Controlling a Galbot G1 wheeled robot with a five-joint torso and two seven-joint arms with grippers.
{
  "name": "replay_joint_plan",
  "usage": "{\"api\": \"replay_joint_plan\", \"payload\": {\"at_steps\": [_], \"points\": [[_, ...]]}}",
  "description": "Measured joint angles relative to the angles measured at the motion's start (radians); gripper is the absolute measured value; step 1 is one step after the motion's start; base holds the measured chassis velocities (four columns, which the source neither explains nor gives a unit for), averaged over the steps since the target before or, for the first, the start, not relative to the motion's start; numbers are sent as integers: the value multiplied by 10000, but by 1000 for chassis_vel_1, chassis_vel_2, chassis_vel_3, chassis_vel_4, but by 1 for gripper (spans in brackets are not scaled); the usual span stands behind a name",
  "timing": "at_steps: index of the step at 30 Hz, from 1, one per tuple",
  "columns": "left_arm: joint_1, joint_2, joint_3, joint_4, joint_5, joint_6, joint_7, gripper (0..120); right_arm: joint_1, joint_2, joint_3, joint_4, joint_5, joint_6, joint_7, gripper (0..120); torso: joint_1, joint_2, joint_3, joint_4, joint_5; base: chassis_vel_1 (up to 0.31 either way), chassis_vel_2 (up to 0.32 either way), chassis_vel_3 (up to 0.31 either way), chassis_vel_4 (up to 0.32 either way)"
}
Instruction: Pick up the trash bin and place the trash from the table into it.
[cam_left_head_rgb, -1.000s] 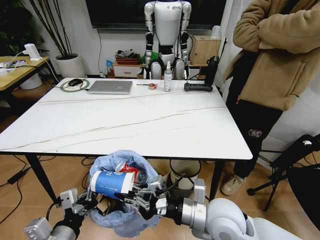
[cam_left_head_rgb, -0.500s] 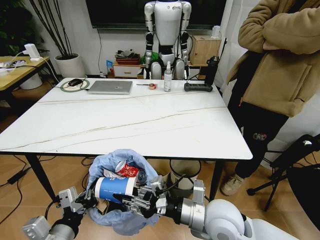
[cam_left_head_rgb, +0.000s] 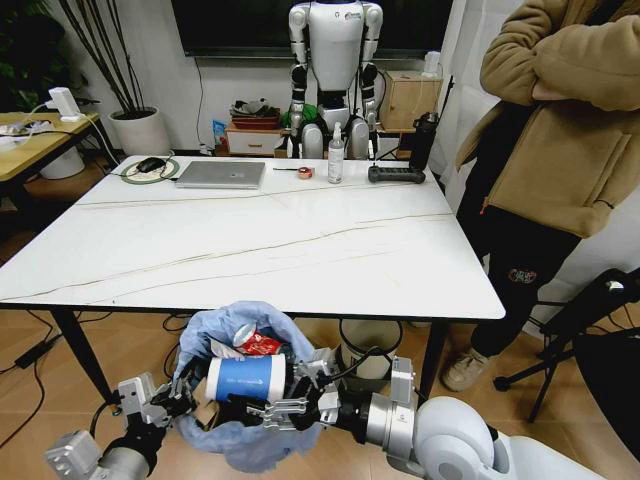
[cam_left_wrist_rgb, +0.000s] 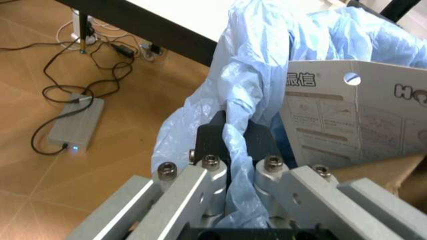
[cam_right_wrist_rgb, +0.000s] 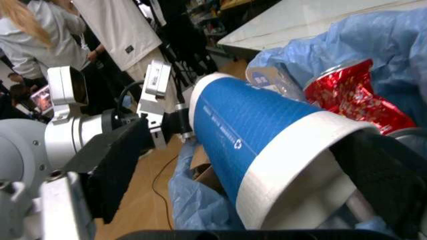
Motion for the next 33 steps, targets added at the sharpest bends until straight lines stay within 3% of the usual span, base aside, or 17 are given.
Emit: {"api": "replay_joint_plan", "payload": {"at_steps": [14,33], "points": [[-120,21,103,52,-54,0,-11,0,-391,-627,616,310,15,-33,84,100,0,1,0,0,-1,0,0,0,0],[-30,21,184,-54,21,-13,6,0,-567,-880,1307,476,-79,-46,286,100,0,1,0,0,0,0,0,0,0]]}}
